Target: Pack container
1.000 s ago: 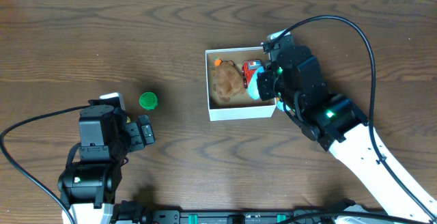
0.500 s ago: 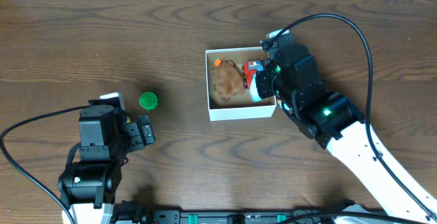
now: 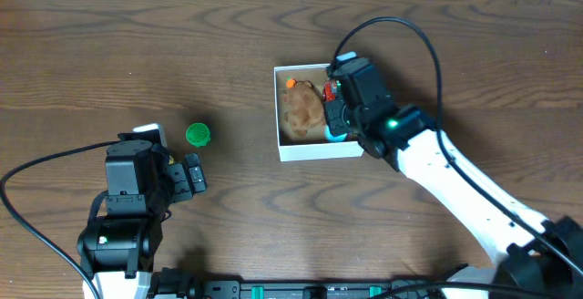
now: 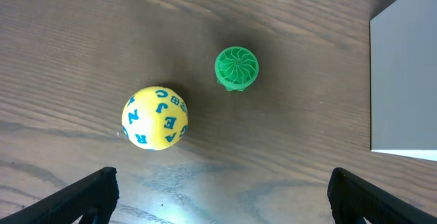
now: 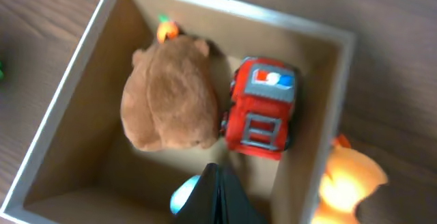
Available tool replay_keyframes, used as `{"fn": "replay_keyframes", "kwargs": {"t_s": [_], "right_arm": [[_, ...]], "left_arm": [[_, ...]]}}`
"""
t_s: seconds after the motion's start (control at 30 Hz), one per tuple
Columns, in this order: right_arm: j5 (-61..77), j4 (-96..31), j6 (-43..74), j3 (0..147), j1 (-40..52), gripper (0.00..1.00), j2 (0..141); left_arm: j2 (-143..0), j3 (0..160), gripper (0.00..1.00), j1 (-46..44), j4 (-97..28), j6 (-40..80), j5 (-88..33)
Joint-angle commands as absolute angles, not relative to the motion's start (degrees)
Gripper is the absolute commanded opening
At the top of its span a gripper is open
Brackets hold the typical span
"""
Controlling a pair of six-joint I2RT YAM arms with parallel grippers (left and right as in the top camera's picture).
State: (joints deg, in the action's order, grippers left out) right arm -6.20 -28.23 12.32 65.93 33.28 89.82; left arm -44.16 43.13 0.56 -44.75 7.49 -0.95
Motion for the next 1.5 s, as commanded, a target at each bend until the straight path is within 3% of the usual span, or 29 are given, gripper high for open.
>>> {"fn": "replay_keyframes", "kwargs": {"t_s": [0.0,1.13,1.17,1.23,1.3,1.47], "right_arm": [[-5.58,-28.23,11.51,66.70,35.40,0.01,91.68],[-5.80,-29.34,11.49,66.52,35.92,0.02,97.58],[-5.98,-29.30,11.49,66.52,35.90,0.08,98.21],[-6.35,-29.17,11.44,66.52,35.90,0.38,99.22],[-7.25,-29.02,11.42,66.52,35.90,0.53,99.31],[-10.59,-28.84,9.34,68.18,35.64,0.56,96.77]], "left_arm": [[-44.12,44.36,0.98,0.73,-44.75,7.79,-0.86],[-44.12,44.36,0.98,0.73,-44.77,7.81,-0.86],[-44.12,44.36,0.98,0.73,-44.77,7.81,-0.86],[-44.12,44.36,0.98,0.73,-44.77,7.79,-0.86],[-44.12,44.36,0.98,0.73,-44.77,7.79,-0.86],[-44.12,44.36,0.98,0.73,-44.77,7.79,-0.86]]}}
